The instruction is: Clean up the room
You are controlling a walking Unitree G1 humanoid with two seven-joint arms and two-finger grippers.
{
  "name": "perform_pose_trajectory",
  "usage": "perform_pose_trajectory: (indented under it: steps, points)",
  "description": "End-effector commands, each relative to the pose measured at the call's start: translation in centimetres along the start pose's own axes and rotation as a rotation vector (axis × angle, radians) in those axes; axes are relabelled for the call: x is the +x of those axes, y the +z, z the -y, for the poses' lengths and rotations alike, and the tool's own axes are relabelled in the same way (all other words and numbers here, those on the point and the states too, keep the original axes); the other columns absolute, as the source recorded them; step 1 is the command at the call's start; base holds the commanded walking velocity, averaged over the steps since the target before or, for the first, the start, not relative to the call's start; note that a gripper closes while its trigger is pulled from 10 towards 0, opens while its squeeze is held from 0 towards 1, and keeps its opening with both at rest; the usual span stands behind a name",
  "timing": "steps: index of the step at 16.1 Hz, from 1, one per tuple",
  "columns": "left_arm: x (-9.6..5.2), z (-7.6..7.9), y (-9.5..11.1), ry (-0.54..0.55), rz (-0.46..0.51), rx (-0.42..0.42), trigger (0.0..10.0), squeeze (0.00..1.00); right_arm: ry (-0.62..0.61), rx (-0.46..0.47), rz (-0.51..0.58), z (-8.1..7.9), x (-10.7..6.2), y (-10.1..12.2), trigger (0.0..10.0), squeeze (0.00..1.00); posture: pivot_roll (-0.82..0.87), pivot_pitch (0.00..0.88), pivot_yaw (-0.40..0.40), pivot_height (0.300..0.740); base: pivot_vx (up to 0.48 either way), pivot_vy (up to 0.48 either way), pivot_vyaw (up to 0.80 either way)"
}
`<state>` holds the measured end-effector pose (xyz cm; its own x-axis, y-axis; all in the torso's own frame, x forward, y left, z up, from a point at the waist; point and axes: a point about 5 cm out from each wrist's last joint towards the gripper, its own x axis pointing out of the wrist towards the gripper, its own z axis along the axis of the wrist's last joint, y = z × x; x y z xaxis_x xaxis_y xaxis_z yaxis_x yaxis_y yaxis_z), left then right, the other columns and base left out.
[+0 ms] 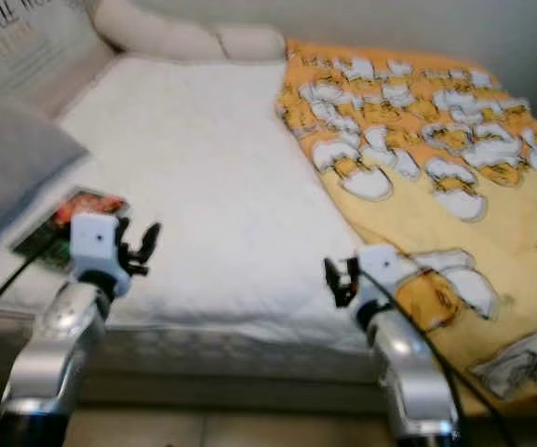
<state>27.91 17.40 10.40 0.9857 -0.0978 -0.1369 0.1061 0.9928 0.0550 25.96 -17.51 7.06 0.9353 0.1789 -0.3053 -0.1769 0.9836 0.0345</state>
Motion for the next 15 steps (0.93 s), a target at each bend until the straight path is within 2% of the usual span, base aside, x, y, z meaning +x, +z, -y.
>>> perform_pose_trajectory:
  steps: [1, 11, 12, 15]
  points:
    - [0.22, 0.11, 0.6, -0.001, 0.019, 0.011, 10.0, 0.0, -0.004, -0.013, 0.013, 0.3, 0.1, 0.45, 10.0, 0.0, 0.0, 0.0, 0.0, 0.74, 0.0, -0.48, 0.0]
    - [0.36, 0.35, 0.52, -0.008, 0.018, 0.031, 10.0, 0.0, -0.015, -0.018, -0.002, 0.66, 0.4, 0.28, 10.0, 0.0, -0.01, 0.0, 0.0, 0.74, 0.0, -0.469, 0.0]
    - [0.41, 0.28, 0.4, -0.006, 0.006, -0.001, 10.0, 0.0, -0.018, -0.013, -0.003, 0.69, 0.44, 0.26, 10.0, 0.0, -0.01, 0.0, 0.0, 0.74, 0.0, 0.0, 0.0]
    - [0.53, 0.37, 0.46, -0.031, 0.007, -0.009, 10.0, 0.0, -0.014, -0.008, -0.007, 0.62, 0.47, 0.23, 10.0, 0.0, -0.01, 0.0, 0.003, 0.74, 0.0, 0.0, 0.0]
